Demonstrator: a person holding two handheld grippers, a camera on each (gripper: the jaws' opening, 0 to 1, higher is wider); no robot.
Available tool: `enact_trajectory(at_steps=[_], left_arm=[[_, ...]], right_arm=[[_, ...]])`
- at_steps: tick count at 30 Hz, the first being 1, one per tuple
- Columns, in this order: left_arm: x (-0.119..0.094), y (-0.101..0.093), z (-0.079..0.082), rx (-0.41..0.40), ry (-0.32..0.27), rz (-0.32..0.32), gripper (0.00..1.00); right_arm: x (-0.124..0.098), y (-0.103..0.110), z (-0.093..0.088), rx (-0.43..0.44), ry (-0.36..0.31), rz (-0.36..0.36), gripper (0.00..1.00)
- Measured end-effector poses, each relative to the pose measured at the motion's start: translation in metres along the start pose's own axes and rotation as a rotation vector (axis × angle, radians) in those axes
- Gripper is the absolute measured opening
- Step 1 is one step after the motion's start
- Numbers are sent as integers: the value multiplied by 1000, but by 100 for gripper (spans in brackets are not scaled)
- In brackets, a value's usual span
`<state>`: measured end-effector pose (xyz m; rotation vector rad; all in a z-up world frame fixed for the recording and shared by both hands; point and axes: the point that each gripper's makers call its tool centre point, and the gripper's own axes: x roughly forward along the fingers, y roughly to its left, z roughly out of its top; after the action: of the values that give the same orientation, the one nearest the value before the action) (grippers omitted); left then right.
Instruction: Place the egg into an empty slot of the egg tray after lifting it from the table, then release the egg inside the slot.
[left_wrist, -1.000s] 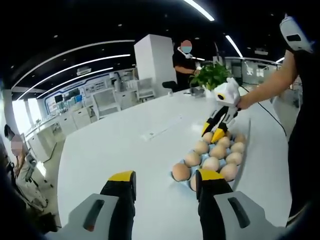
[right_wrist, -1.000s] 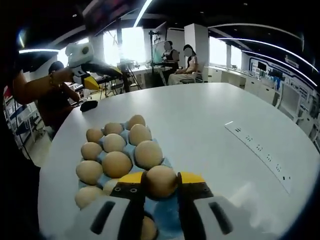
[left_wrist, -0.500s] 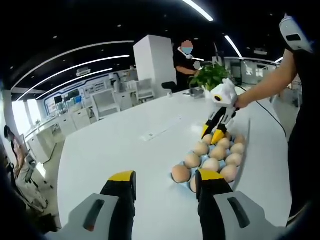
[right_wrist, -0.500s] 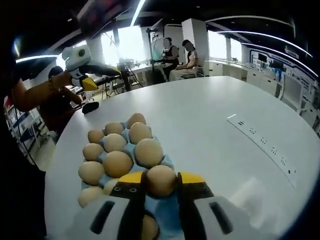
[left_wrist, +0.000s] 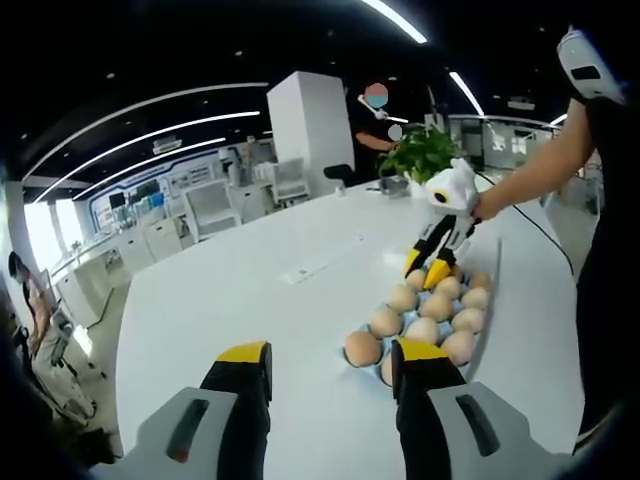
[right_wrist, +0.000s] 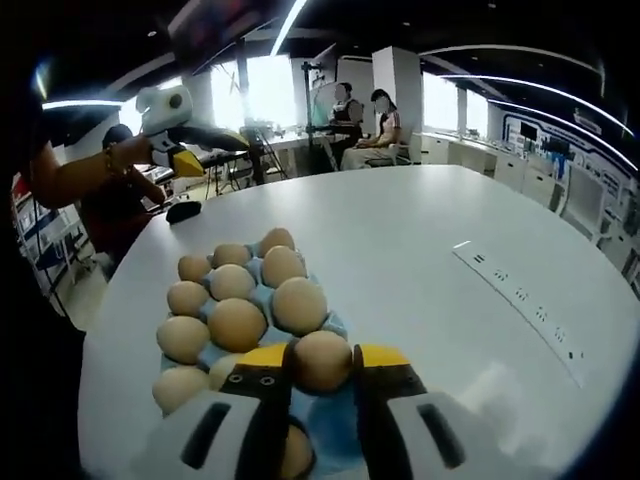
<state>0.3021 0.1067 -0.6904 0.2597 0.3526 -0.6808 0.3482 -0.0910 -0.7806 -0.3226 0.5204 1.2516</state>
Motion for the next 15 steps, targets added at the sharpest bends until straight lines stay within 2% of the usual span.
enact_trajectory(at_steps=[15], left_arm=[[2, 0, 1, -2, -4, 5, 49]], right_arm=[[-34, -15, -11, 29, -26, -50, 25]])
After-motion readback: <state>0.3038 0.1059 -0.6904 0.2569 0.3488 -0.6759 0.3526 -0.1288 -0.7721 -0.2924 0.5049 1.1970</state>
